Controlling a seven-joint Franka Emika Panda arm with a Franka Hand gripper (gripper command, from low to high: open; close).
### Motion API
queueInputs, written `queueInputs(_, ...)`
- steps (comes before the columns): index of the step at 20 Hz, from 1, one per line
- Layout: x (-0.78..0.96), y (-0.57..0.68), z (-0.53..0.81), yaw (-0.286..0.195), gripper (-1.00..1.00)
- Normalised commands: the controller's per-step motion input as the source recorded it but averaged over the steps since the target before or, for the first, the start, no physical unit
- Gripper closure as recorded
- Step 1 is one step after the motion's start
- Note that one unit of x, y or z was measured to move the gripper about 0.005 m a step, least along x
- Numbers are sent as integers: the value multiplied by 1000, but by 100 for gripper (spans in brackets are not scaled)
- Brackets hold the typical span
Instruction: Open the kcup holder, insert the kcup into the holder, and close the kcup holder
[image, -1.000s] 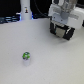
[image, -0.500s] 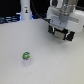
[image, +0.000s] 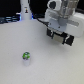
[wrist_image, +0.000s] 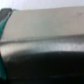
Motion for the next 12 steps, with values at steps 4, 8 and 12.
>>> queueInputs(4, 864, -392, 201, -79, 100)
queueInputs(8, 734, -268, 180, -82, -100)
queueInputs(12, 629, -175, 179, -85, 100)
